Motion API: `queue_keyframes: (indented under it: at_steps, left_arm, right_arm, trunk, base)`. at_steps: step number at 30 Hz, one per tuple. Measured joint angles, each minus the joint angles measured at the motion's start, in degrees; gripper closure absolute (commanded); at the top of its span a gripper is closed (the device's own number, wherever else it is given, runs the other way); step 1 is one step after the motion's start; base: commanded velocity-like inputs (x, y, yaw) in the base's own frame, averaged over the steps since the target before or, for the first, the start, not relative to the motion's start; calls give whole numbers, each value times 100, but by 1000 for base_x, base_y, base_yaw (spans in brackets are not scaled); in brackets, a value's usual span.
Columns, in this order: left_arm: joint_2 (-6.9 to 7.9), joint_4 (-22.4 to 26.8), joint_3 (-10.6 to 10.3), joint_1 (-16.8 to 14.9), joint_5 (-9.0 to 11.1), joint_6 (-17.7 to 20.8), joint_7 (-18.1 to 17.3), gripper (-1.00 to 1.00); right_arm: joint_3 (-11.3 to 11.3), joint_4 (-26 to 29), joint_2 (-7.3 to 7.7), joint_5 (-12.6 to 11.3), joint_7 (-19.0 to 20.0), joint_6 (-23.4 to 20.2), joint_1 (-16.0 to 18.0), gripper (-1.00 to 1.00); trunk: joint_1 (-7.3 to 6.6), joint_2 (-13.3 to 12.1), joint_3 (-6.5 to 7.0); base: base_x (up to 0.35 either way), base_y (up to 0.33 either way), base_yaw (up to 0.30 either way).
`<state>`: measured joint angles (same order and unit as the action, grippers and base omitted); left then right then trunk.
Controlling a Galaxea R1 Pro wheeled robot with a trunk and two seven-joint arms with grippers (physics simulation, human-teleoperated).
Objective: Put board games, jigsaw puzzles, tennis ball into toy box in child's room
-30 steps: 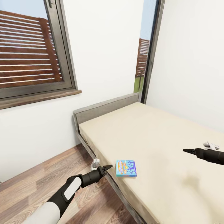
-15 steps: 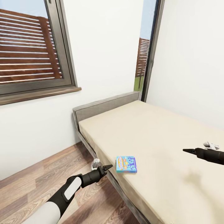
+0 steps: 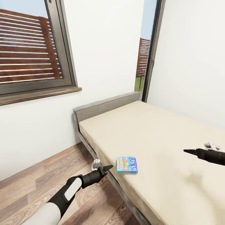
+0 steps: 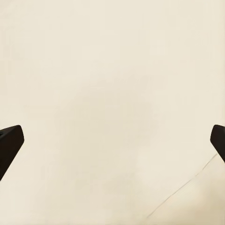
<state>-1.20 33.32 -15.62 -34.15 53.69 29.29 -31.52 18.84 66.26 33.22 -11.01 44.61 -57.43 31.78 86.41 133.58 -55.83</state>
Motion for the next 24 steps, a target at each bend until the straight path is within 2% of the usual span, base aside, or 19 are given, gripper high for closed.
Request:
queue_keyframes:
  at_steps: [24]
  left_arm:
    - [-77, 0, -15, -18, -4, -32, -4, -100]
  right_arm:
    - [-8, 282, -1, 0, 8, 0, -41, -100]
  trunk:
    - [0, 0, 0]
  base:
    - [0, 0, 0]
